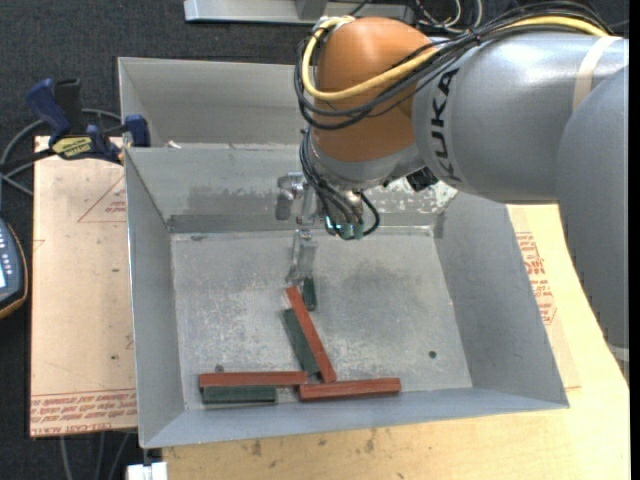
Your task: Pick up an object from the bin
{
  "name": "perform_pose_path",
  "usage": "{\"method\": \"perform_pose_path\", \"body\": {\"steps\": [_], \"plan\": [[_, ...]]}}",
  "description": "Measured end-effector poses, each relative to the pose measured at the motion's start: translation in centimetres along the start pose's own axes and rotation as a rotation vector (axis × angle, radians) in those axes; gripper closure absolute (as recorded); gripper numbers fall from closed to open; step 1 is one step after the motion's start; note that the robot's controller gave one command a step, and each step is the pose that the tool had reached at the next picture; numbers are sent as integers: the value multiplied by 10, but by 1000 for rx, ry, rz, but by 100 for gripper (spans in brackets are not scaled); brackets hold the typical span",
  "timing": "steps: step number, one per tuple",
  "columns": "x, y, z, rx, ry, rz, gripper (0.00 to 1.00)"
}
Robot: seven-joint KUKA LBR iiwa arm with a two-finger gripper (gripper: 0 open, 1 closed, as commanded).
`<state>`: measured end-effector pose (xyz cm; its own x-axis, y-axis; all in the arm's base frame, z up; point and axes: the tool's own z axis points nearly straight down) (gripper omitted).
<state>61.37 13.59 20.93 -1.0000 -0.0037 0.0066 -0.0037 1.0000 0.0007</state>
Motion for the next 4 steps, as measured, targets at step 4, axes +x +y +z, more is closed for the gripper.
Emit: {"method": "perform_pose_path", "body": {"steps": [4], "plan": [[-15,-19,140,3,-8,-1242,0]]}}
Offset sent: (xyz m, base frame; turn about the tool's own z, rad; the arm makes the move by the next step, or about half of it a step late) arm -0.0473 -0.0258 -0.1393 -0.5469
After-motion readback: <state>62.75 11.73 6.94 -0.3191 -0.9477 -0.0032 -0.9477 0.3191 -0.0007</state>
